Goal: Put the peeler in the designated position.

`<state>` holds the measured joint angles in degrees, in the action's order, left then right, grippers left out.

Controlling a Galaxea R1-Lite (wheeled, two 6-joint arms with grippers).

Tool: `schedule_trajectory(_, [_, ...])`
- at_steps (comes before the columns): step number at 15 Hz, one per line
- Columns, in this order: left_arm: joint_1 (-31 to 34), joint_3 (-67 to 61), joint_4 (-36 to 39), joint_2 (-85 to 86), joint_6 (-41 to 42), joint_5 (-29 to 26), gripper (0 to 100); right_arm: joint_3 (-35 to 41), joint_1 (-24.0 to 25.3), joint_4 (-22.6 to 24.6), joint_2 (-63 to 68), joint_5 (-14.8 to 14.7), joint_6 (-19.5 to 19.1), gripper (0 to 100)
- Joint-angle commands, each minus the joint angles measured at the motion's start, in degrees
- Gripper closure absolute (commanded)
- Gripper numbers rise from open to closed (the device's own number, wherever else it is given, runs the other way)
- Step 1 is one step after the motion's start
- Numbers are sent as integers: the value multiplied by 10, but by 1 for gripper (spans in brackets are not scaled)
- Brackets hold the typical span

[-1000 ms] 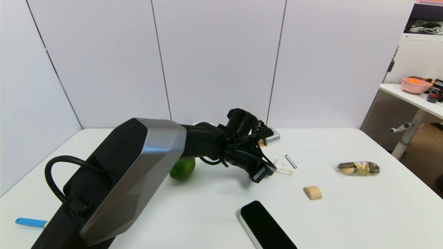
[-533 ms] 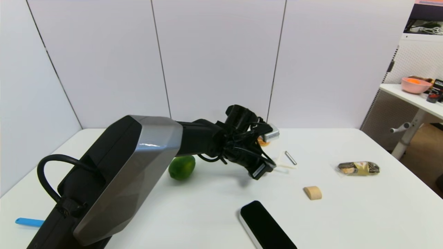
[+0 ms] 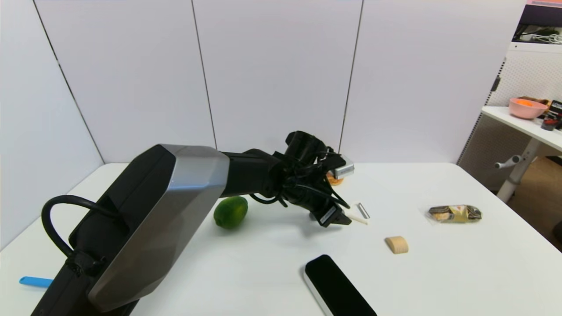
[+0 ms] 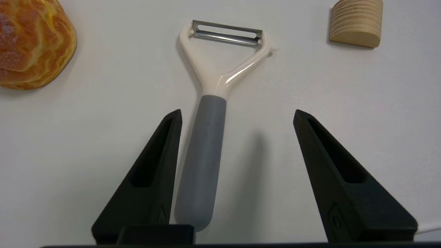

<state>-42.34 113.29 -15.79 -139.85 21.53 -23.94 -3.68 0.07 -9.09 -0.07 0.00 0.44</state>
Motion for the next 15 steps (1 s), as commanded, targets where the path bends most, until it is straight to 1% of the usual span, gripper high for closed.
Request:
schedule_trajectory(1, [18, 0, -86, 83, 3, 17, 0, 0, 0, 0, 1, 0, 0, 0])
schedule_trajectory(4, [49, -9, -139, 186, 1, 86, 0, -1, 0, 0, 1, 0, 0, 0])
schedule_trajectory(7, [90, -18, -199, 299, -11, 181, 0, 0, 0, 0, 1, 0, 0, 0])
schedule_trajectory(8, [102, -47, -206, 343, -20, 212, 0, 0, 0, 0, 1, 0, 0, 0])
schedule_trajectory(9, [113, -85, -202, 390, -30, 233, 0, 0, 0, 0, 1, 0, 0, 0])
schedule_trajectory(10, [127, -128, -195, 440, -34, 239, 0, 0, 0, 0, 1, 0, 0, 0])
schedule_trajectory(11, [155, -187, -179, 509, -34, 239, 0, 0, 0, 0, 1, 0, 0, 0])
schedule_trajectory(15, [238, -412, -48, 709, -33, 237, 0, 0, 0, 0, 1, 0, 0, 0])
